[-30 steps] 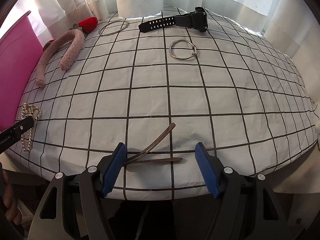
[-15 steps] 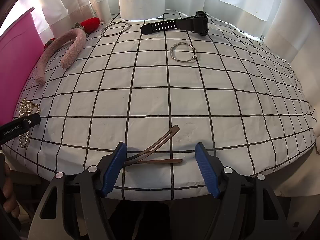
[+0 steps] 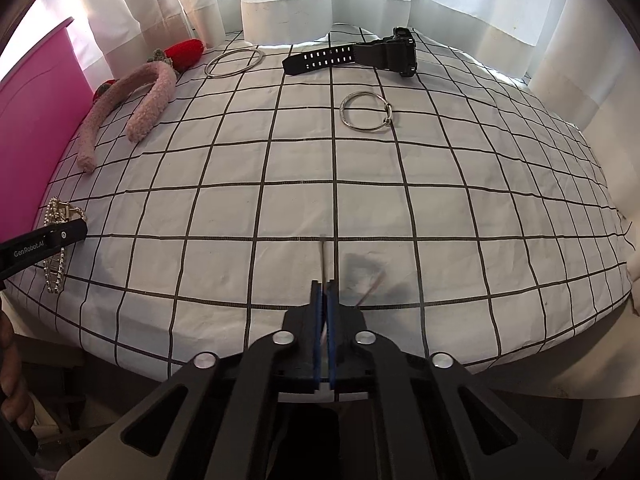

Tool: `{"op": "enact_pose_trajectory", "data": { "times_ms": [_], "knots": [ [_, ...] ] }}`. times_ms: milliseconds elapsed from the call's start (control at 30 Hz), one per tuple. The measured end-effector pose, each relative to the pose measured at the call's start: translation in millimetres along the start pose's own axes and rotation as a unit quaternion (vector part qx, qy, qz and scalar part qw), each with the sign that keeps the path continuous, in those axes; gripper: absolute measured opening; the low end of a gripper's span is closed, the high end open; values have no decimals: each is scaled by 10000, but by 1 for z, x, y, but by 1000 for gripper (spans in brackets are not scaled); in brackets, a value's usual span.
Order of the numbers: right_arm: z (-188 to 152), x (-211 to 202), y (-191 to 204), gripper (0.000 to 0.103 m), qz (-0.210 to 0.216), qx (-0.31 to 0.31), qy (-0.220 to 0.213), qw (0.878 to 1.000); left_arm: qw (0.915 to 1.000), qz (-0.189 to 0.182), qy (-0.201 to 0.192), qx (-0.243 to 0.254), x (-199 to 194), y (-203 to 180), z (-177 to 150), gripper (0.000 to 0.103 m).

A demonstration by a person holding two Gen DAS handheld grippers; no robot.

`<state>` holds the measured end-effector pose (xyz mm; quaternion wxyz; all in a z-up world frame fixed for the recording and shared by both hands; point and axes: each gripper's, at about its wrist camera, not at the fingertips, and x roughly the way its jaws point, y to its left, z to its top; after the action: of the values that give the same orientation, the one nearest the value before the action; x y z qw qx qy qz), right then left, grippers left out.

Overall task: Organize jewelry
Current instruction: 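Grasp the pearl hair clip with left tool while right tool grasps the hairpin, then carry the pearl clip and hairpin over the tub and release both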

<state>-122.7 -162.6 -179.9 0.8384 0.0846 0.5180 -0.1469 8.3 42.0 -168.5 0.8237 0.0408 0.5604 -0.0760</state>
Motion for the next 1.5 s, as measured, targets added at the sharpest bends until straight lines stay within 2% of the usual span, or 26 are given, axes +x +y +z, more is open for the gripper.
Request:
{"op": "enact_pose_trajectory", "data": {
  "times_ms": [167, 267, 500, 767, 1033, 1167, 1267, 1500],
  "knots": [
    [2, -1, -1, 2, 129, 63, -58, 9999, 9999, -109, 11, -99, -2, 4, 2, 45],
    [6, -6, -2, 2, 203, 93, -150, 9996, 9999, -115, -44, -75, -7, 5, 1, 42],
    [19, -18, 5, 2, 331, 10, -351, 9988, 9995, -193, -233, -75, -25, 7, 6, 42],
    [39, -38, 20, 2, 505, -185, -615, 9967, 9978, -305, -566, -159, -56, 15, 18, 42],
    [70, -71, 39, 2, 642, -412, -1039, 9917, 9931, -377, -1097, -155, -102, 18, 38, 42],
    [91, -94, 55, 2, 731, -603, -1336, 9865, 9881, -431, -1464, -163, -135, 22, 51, 42],
    [109, -113, 74, 2, 864, -807, -1597, 9801, 9841, -583, -1633, -374, -158, 34, 61, 42],
    [151, -152, 142, 2, 1451, -1374, -2077, 9576, 9727, -367, -2181, -698, -212, 78, 81, 42]
  ]
}}
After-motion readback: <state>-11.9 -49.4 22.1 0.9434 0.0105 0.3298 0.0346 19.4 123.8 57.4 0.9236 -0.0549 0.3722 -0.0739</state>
